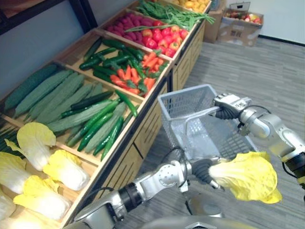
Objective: Pick vegetable in the basket
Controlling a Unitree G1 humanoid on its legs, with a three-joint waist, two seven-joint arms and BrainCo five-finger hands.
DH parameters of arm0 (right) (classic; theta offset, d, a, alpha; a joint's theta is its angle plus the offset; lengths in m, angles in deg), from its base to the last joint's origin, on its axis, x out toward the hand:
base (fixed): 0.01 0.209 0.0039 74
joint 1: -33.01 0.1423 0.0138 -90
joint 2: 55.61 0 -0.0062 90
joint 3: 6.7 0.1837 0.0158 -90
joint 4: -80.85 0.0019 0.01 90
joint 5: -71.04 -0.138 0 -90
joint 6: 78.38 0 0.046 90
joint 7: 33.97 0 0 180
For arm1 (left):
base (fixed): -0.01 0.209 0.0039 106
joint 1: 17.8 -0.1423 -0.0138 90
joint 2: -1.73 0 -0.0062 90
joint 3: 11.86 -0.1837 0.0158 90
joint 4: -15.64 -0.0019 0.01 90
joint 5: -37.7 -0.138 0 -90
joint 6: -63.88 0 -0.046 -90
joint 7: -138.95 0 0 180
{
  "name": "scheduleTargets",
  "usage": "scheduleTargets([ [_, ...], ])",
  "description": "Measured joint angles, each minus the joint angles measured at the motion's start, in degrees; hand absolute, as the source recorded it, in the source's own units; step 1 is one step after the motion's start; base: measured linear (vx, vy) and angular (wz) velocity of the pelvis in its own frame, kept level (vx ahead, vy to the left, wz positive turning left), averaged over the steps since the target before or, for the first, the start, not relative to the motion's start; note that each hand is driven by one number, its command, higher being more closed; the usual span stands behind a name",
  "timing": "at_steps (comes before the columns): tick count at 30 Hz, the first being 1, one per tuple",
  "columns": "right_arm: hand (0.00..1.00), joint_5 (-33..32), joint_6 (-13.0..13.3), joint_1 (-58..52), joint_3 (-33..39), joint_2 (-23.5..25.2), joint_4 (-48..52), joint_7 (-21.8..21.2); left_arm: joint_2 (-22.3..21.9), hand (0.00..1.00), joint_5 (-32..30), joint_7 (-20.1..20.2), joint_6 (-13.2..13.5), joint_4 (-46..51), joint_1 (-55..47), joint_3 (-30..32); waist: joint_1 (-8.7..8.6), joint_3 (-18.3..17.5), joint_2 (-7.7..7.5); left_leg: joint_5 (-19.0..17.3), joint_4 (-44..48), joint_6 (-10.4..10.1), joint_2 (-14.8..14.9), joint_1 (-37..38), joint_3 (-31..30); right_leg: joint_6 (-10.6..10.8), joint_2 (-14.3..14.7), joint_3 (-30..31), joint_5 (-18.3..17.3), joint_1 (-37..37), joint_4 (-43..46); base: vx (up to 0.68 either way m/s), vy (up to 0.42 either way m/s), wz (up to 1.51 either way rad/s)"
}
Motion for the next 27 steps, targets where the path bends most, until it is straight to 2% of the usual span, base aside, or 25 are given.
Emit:
scheduleTargets([
  [3,1.0,0.02,-0.18,-1.73,2.28,1.28,2.2,-1.06,-5.7,1.0,-4.22,-4.48,-2.68,-5.84,0.55,8.39,0.04,-0.17,-0.33,0.0,-0.03,0.01,0.0,-0.06,-0.2,-0.01,-0.1,-0.11,0.01,0.03,0.0,-0.01,-0.007,0.03],
  [6,1.0,0.11,-0.56,-2.56,3.28,1.39,2.05,-2.56,-8.48,1.0,-8.35,-6.73,-4.46,-9.78,1.0,11.31,0.07,-0.15,-0.4,-0.02,-0.15,0.09,-0.11,-0.08,-0.36,-0.01,-0.36,-0.26,0.01,0.11,-0.04,0.0,-0.004,0.05],
  [7,1.0,0.06,-0.46,-3.26,3.29,1.42,2.07,-3.06,-10.09,1.0,-9.81,-7.94,-5.8,-12.79,1.26,13.29,-0.01,-0.1,-0.56,-0.05,-0.16,0.14,-0.12,-0.06,-0.46,-0.01,-0.45,-0.24,0.01,0.2,-0.12,0.0,0.0,0.0],
  [15,1.0,-1.28,0.03,-5.84,3.32,1.64,2.1,-6.94,-13.57,1.0,-16.62,-10.82,-10.77,-21.69,5.0,20.72,-0.29,0.33,-1.1,0.52,-2.27,1.02,-1.94,-0.63,-1.93,0.4,-2.23,-0.41,0.61,1.02,-2.15,0.0,0.012,0.08],
  [16,1.0,-1.32,0.03,-5.92,3.32,1.64,2.1,-7.36,-13.63,0.0,-17.53,-10.82,-10.87,-22.44,5.32,21.26,-0.2,0.43,-1.18,0.5,-2.37,1.05,-2.16,-0.68,-1.93,0.49,-2.38,-0.3,0.68,1.01,-2.29,0.0,0.034,0.03],
  [23,1.0,-2.87,-0.01,-6.54,3.27,1.48,2.62,-8.97,-13.81,0.0,-21.7,-10.36,-12.03,-25.73,7.98,22.32,-0.28,2.86,-1.23,0.41,-3.19,1.47,-3.31,-0.81,-3.51,0.75,-3.72,-0.6,0.87,1.79,-3.19,0.0,0.03,0.07],
  [27,1.0,-3.04,-0.11,-6.63,3.34,1.19,2.77,-9.84,-13.58,0.0,-21.9,-9.46,-12.06,-25.77,9.22,22.28,-0.2,4.01,-1.06,0.44,-3.78,1.54,-3.82,-1.17,-4.47,0.85,-4.32,-1.18,0.94,1.87,-3.5,0.01,0.024,0.09],
])
